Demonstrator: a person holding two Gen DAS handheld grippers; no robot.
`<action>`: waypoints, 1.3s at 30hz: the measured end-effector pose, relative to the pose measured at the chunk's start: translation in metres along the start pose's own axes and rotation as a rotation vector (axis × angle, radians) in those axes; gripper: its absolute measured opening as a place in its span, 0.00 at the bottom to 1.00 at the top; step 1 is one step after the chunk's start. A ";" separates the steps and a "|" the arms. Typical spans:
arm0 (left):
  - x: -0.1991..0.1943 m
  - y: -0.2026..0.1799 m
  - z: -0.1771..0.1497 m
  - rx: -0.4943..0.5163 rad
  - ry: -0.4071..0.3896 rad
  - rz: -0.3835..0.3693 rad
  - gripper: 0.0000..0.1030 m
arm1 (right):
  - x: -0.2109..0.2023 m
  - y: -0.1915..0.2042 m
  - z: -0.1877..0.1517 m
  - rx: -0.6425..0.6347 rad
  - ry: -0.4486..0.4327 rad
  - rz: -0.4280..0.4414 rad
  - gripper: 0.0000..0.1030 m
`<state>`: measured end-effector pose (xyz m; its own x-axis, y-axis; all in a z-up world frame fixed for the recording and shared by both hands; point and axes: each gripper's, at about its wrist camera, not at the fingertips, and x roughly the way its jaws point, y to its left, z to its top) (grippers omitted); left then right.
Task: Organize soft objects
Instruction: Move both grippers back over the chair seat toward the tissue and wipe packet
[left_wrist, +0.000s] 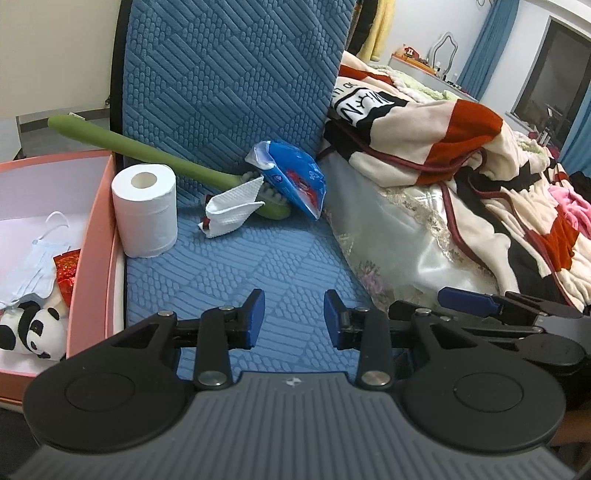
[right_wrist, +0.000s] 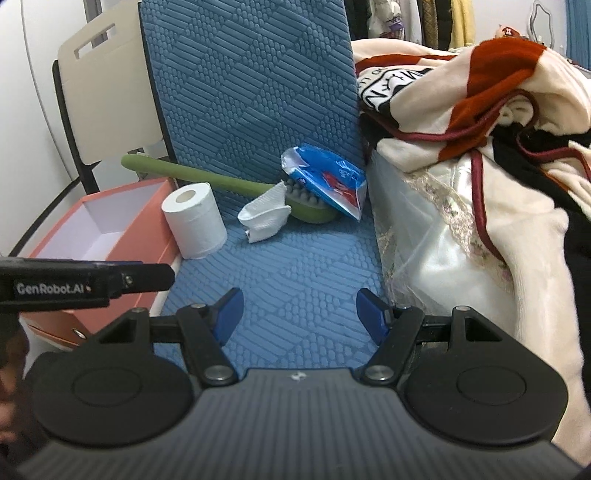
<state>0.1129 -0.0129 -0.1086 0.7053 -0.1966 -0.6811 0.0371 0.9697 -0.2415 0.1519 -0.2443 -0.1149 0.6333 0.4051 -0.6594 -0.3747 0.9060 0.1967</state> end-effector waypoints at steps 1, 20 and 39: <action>0.001 -0.001 -0.001 0.001 0.002 0.003 0.39 | 0.003 -0.001 -0.002 0.000 0.005 -0.003 0.68; 0.049 0.021 0.007 -0.038 0.028 0.082 0.43 | 0.054 -0.009 0.005 0.014 -0.052 0.004 0.68; 0.117 0.044 0.031 -0.087 0.039 0.139 0.46 | 0.120 -0.020 0.039 0.001 -0.119 0.003 0.68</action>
<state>0.2193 0.0111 -0.1777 0.6711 -0.0688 -0.7382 -0.1214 0.9720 -0.2010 0.2617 -0.2095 -0.1695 0.7082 0.4193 -0.5680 -0.3763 0.9049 0.1989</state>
